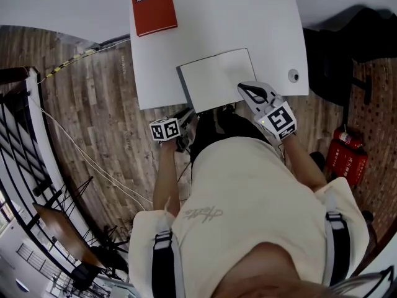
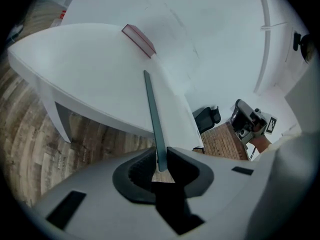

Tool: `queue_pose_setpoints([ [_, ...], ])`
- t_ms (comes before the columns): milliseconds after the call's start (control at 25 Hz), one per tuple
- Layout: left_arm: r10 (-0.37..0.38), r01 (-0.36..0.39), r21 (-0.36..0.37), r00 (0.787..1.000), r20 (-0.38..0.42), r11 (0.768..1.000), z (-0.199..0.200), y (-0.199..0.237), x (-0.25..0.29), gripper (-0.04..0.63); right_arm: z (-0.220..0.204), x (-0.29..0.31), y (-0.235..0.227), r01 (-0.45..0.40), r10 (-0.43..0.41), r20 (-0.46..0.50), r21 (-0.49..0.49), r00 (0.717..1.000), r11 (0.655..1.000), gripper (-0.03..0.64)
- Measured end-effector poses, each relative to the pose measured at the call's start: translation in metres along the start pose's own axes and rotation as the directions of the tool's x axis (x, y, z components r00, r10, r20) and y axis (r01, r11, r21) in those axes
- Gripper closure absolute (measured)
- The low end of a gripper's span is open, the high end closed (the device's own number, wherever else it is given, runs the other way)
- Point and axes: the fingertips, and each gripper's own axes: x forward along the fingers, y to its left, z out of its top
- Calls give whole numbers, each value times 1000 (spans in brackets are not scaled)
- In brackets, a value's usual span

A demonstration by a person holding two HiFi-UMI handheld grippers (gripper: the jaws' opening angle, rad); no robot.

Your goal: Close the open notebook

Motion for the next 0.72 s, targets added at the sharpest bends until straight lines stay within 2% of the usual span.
queue_pose_setpoints([
  [200, -41, 41, -15, 999, -3, 999, 0, -2, 1, 522, -4, -3, -1, 27, -27, -3, 3, 1000, 1000, 609],
  [480, -81, 80, -22, 997, -16, 997, -1, -4, 3, 571, -3, -5, 2, 38, -38, -15, 10, 999, 999, 609],
  [720, -101, 101, 30, 995, -9, 994, 6, -21, -5, 572, -3, -8, 10, 61, -61, -2, 17, 998, 998, 609],
])
